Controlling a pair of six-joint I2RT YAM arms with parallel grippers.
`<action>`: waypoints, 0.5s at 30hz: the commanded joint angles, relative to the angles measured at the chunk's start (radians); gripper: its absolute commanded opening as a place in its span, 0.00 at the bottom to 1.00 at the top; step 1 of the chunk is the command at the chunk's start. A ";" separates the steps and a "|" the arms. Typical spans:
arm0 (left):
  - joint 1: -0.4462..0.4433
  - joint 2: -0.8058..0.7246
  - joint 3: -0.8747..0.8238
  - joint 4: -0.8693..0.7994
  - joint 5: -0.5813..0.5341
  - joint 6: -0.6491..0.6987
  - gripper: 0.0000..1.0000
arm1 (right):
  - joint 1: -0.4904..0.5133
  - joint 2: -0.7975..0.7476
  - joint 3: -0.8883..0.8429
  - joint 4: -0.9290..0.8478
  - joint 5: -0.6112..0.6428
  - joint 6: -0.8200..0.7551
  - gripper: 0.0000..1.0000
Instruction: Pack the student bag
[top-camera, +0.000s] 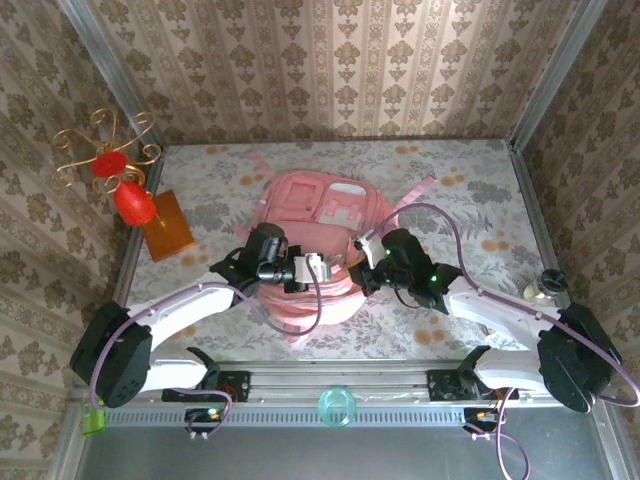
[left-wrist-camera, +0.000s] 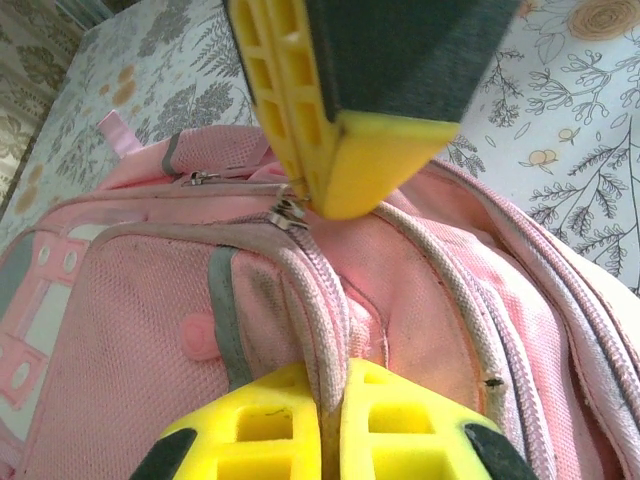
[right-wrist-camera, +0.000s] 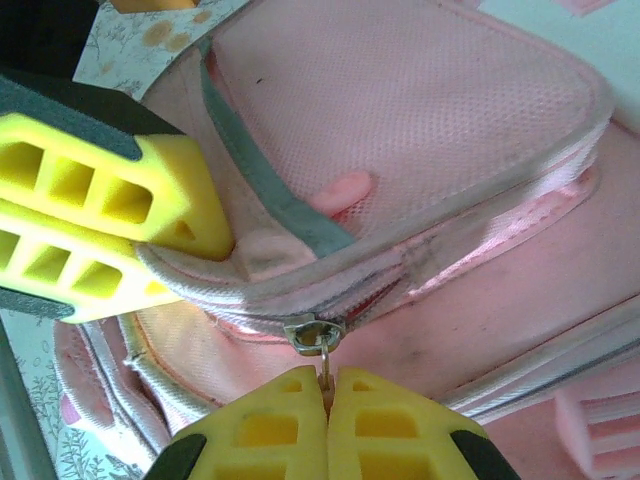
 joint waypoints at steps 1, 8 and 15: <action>0.035 -0.014 -0.027 -0.050 0.010 0.067 0.00 | -0.054 0.005 0.058 -0.094 0.090 -0.059 0.00; 0.037 -0.031 -0.044 -0.028 0.020 0.077 0.00 | -0.088 0.057 0.110 -0.114 0.154 -0.050 0.00; 0.034 -0.014 -0.043 0.072 0.038 -0.021 0.00 | -0.096 0.126 0.148 -0.067 0.148 -0.040 0.00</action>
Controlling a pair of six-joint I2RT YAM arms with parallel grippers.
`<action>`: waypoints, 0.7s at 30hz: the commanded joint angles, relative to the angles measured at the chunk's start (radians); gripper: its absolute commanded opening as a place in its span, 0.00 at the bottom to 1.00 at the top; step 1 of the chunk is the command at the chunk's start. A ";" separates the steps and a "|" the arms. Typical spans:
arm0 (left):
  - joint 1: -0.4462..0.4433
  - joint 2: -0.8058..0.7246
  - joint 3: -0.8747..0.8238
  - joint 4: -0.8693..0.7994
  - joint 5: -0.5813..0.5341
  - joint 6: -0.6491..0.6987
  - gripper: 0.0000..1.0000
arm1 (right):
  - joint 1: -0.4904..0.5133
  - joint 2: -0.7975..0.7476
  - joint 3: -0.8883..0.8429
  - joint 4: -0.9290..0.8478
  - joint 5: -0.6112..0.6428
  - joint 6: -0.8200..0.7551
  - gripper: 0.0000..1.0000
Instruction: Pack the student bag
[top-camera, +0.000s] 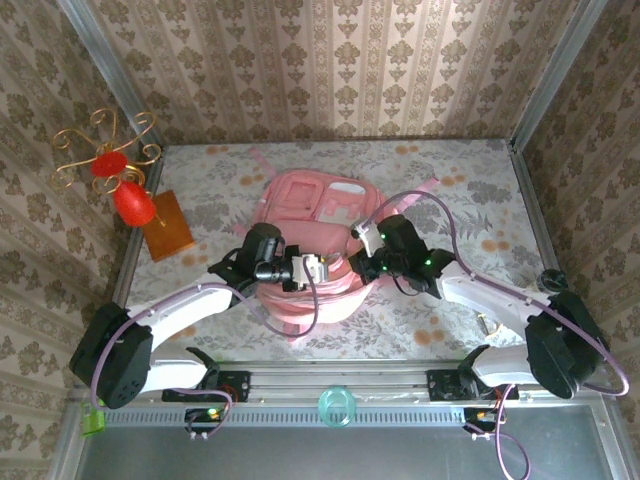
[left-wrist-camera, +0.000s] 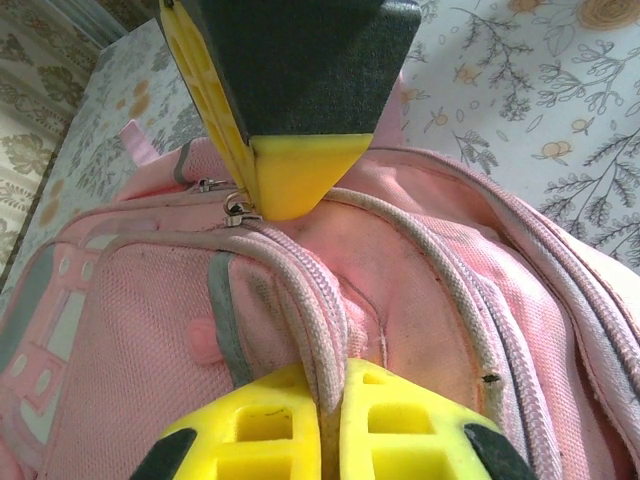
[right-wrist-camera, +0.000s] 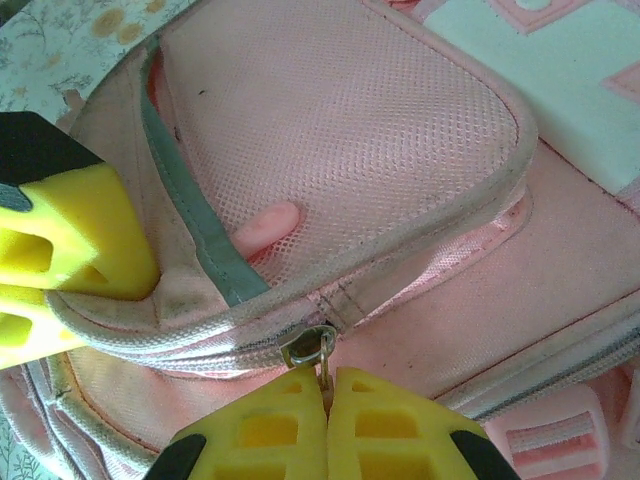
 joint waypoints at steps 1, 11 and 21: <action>0.010 0.000 -0.013 0.044 0.018 -0.070 0.00 | -0.060 0.030 0.038 0.017 0.139 0.003 0.00; -0.073 0.160 0.084 0.208 -0.133 -0.208 0.00 | -0.123 0.127 0.175 -0.156 0.082 0.017 0.24; -0.146 0.346 0.272 0.166 -0.178 -0.316 0.19 | -0.128 -0.147 0.111 -0.309 0.500 0.082 0.56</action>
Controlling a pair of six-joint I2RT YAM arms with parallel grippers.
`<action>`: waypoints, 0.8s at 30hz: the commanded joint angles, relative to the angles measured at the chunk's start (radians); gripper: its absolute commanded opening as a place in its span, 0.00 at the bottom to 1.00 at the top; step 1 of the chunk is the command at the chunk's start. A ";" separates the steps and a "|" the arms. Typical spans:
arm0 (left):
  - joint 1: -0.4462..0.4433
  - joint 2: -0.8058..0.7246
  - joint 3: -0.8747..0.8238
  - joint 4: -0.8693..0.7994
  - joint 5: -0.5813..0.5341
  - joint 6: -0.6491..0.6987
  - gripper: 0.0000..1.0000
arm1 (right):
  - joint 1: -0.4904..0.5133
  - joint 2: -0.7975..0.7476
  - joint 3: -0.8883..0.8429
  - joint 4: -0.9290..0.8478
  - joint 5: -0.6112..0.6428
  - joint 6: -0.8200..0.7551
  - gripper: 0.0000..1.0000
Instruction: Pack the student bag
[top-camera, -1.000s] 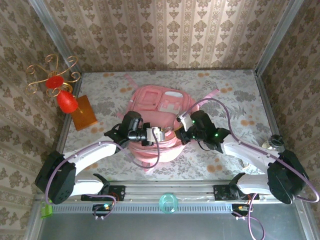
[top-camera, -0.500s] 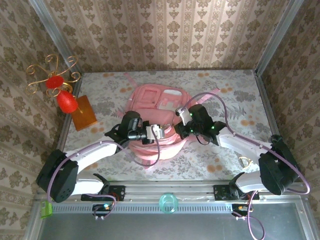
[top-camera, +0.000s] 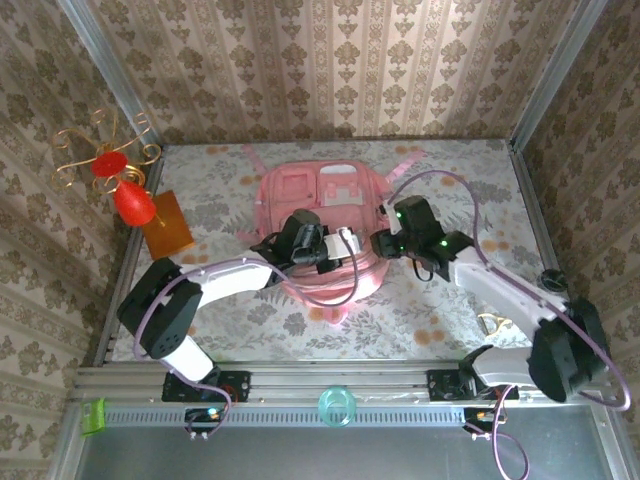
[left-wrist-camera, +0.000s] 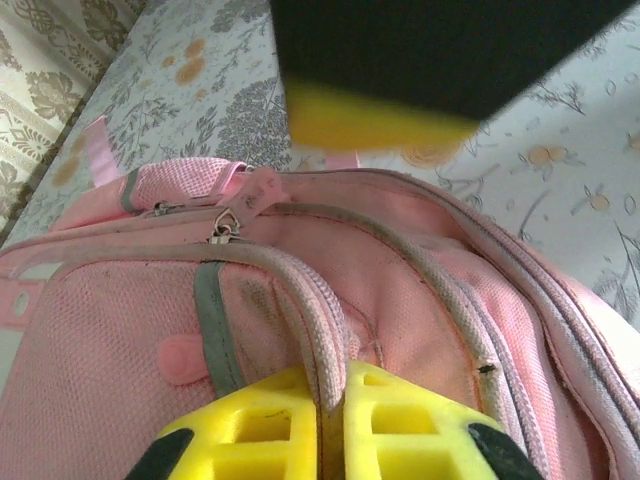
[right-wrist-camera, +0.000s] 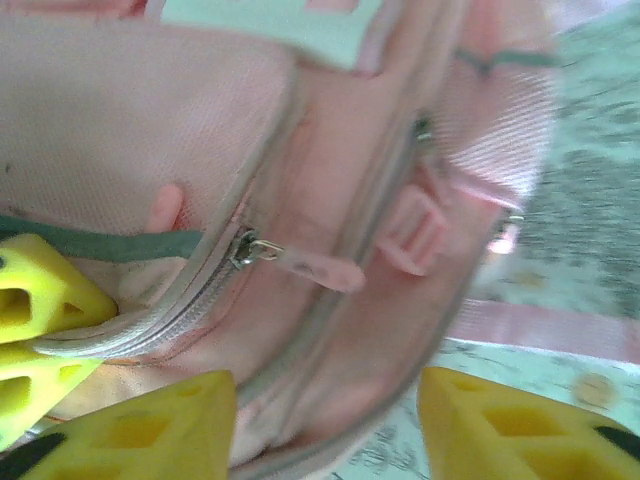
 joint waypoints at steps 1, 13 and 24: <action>-0.019 -0.011 0.024 0.004 0.040 -0.064 0.27 | -0.005 -0.094 -0.011 -0.052 0.237 0.022 0.58; 0.087 -0.416 -0.162 0.030 -0.197 -0.387 0.72 | -0.033 -0.225 -0.097 0.216 0.582 -0.038 0.96; 0.386 -0.675 -0.435 0.037 -0.669 -0.431 1.00 | -0.256 -0.269 -0.435 0.560 0.545 0.042 1.00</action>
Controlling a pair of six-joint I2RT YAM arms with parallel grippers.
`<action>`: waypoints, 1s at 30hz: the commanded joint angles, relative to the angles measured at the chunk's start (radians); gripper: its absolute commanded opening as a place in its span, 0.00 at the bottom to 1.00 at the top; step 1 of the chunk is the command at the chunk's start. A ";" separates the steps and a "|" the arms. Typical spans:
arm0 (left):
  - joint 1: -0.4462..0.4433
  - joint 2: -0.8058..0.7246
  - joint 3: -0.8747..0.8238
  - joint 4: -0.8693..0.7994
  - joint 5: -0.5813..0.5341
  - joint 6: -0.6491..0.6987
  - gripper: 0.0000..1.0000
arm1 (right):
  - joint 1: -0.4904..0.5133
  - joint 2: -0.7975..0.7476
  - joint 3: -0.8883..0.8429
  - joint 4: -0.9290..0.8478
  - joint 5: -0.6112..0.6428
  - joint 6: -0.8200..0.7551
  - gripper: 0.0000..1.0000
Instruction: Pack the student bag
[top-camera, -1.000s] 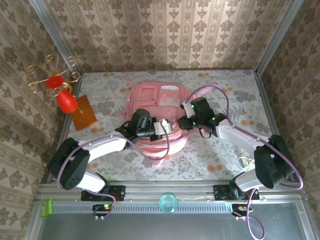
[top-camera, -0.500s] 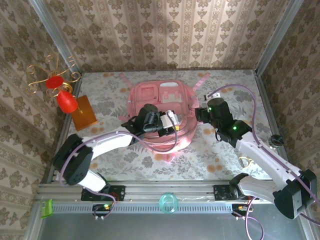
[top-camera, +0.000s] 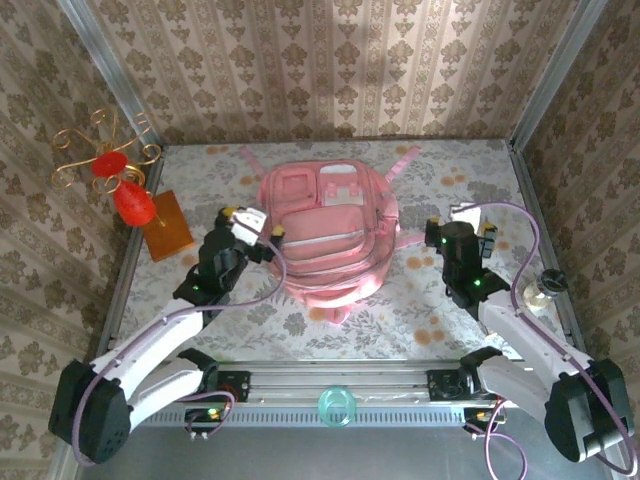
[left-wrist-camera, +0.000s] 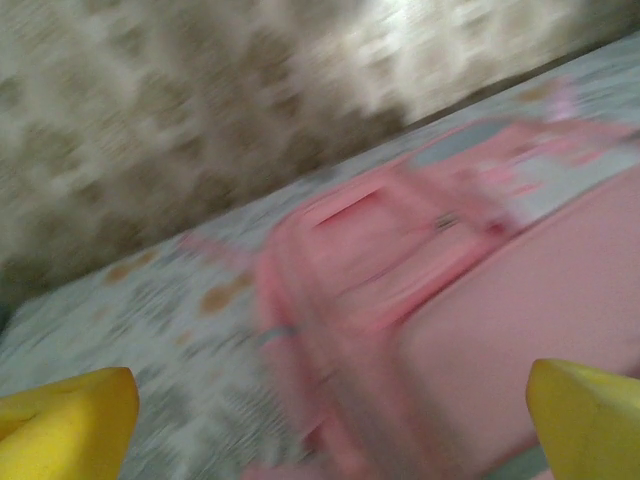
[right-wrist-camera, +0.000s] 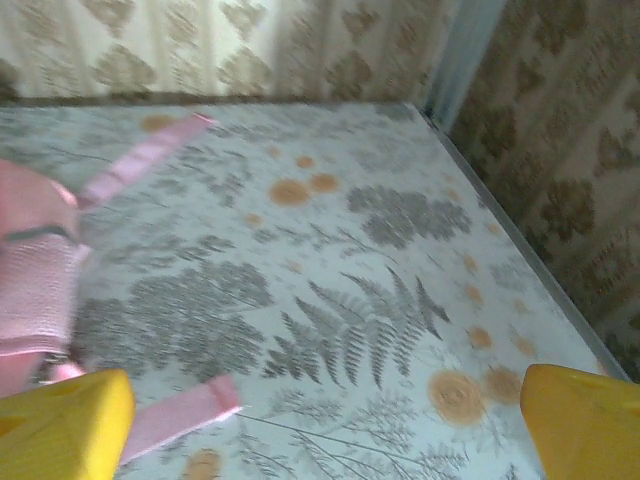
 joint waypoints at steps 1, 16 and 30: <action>0.111 -0.016 -0.053 0.022 -0.142 -0.010 1.00 | -0.059 0.021 -0.049 0.158 -0.013 0.062 1.00; 0.363 0.375 -0.157 0.466 0.062 0.063 1.00 | -0.141 0.242 -0.135 0.449 -0.146 -0.024 1.00; 0.466 0.536 -0.164 0.667 0.299 -0.068 1.00 | -0.195 0.504 -0.132 0.791 -0.413 -0.125 1.00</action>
